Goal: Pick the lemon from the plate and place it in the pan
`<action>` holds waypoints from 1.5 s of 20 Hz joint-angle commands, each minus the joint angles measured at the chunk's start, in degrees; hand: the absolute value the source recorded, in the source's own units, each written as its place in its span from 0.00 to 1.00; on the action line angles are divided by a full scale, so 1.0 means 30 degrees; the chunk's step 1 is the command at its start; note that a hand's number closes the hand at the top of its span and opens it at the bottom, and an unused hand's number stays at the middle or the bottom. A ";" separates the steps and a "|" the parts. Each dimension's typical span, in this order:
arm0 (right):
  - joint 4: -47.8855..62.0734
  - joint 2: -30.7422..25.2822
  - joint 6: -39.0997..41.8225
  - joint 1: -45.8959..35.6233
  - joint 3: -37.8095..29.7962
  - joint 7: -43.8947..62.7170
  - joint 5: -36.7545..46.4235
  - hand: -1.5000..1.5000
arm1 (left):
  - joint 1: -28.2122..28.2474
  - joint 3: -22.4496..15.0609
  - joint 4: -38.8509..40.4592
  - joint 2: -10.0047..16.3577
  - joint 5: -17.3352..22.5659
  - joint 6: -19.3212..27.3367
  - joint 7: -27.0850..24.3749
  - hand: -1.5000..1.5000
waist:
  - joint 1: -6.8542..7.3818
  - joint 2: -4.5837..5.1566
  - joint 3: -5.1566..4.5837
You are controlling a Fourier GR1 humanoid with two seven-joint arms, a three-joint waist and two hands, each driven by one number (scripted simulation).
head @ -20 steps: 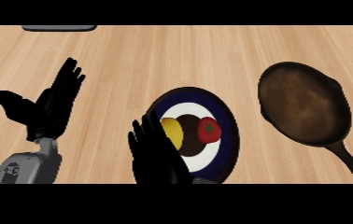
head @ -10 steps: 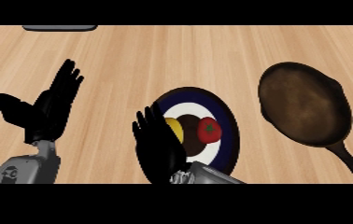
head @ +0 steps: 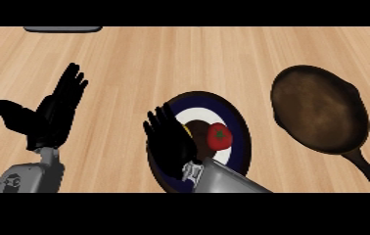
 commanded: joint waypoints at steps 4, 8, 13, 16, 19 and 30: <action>0.1794 0.0055 -0.0492 -0.0581 0.0289 0.0365 -0.1227 0.00 | -0.0874 0.0260 -0.0002 -0.0292 -0.0410 0.0124 0.0878 0.50 | 0.0037 0.0000 0.0002; 0.3304 0.0056 -0.2501 -0.2234 0.1130 -0.1347 -0.2059 1.00 | -0.0827 0.0469 -0.1393 0.0205 0.0279 -0.0389 0.2244 0.50 | 0.0351 0.0016 0.0009; 0.4335 0.0053 -0.4279 -0.2002 0.1133 -0.2033 -0.2133 1.00 | -0.0174 0.1338 0.0367 0.0168 0.0204 -0.1126 0.0006 0.50 | 0.0186 0.0029 0.0000; 0.3818 0.0056 -0.4424 -0.0849 0.0866 -0.2512 -0.1322 1.00 | 0.0455 -0.0033 -0.0965 -0.1196 -0.1026 0.0122 0.0401 0.50 | 0.0035 -0.0006 0.0003; 0.4334 0.0056 -0.5033 -0.0201 0.0430 -0.1684 -0.2675 1.00 | -0.0643 0.0141 0.1083 -0.1219 -0.1292 0.0097 -0.0198 0.50 | -0.0055 0.0049 0.0000; -1.0425 -0.4365 -0.3486 0.8482 -0.2303 0.3478 -0.3622 1.00 | 0.1188 0.0819 -0.0705 -0.0797 -0.0857 0.0104 0.0132 0.50 | -0.1098 -0.0360 -0.0012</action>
